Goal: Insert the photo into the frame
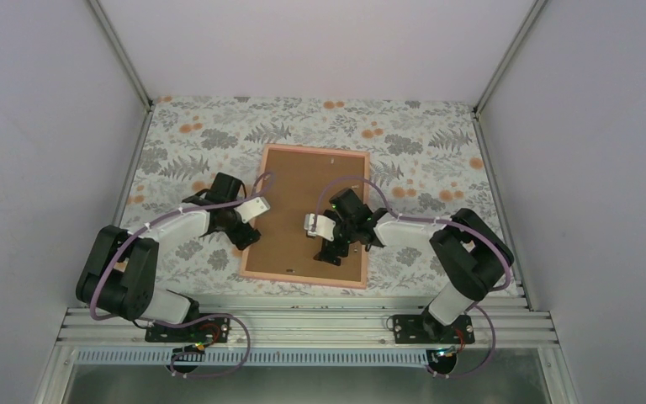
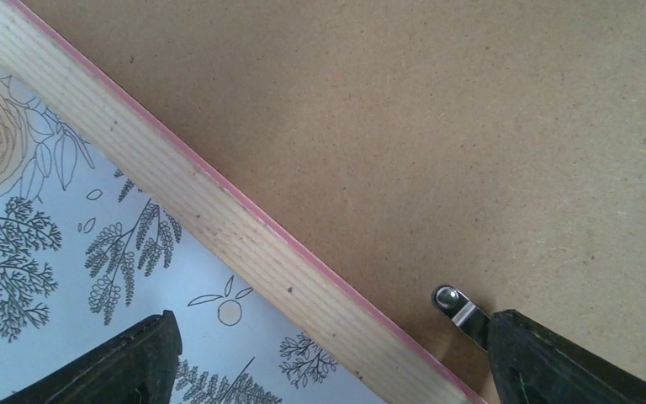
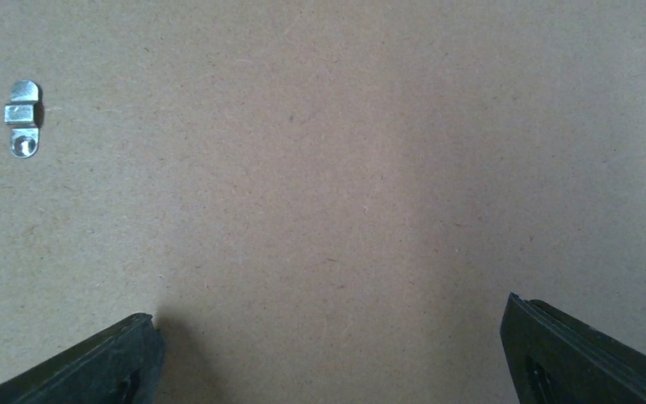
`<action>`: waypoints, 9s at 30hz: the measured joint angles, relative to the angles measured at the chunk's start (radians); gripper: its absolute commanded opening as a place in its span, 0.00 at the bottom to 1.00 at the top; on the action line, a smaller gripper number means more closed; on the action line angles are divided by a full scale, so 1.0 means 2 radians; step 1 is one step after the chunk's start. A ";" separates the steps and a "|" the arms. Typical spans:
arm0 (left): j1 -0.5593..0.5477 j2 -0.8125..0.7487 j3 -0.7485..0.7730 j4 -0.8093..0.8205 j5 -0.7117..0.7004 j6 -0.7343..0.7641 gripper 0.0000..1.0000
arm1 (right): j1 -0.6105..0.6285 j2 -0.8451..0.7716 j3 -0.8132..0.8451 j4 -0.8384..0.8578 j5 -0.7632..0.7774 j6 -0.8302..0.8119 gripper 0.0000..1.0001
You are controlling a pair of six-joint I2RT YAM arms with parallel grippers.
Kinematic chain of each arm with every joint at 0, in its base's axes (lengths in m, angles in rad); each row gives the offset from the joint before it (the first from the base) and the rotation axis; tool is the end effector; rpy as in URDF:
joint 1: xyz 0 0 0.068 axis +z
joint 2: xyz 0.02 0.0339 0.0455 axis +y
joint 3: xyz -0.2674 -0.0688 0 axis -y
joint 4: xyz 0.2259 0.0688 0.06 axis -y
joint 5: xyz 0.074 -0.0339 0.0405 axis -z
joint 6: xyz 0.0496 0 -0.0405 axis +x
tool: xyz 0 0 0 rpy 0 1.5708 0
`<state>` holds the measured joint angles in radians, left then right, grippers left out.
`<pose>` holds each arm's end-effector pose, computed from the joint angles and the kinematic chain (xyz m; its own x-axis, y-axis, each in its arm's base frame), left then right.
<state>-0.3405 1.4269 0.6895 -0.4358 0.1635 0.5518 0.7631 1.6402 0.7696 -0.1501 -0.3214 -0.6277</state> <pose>0.2205 -0.0867 0.1573 -0.5362 0.7387 -0.4084 0.7868 0.6127 0.0752 0.2011 0.2140 0.1430 -0.0434 -0.8126 -0.5813 -0.9892 0.1166 -0.0891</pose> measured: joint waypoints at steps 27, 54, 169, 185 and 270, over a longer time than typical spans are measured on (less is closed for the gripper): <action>-0.005 -0.006 0.035 -0.036 0.017 0.018 0.80 | 0.001 0.002 -0.006 0.018 -0.006 0.000 0.99; -0.031 0.017 0.023 -0.021 -0.050 0.046 0.41 | 0.001 0.000 -0.013 0.031 -0.006 0.000 0.99; 0.040 0.185 0.195 0.023 0.041 -0.079 0.47 | -0.032 0.079 0.106 -0.042 -0.007 0.018 0.93; -0.003 0.161 0.167 0.040 -0.053 -0.175 0.53 | 0.014 0.055 0.122 0.012 -0.003 0.087 0.93; -0.126 0.130 0.080 0.111 0.059 0.018 0.52 | -0.192 0.089 0.135 -0.018 0.180 0.113 0.96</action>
<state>-0.5934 1.6878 0.8494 -0.2131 0.2806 0.5877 0.3786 1.8187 1.0393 -0.1864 0.0391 -0.4019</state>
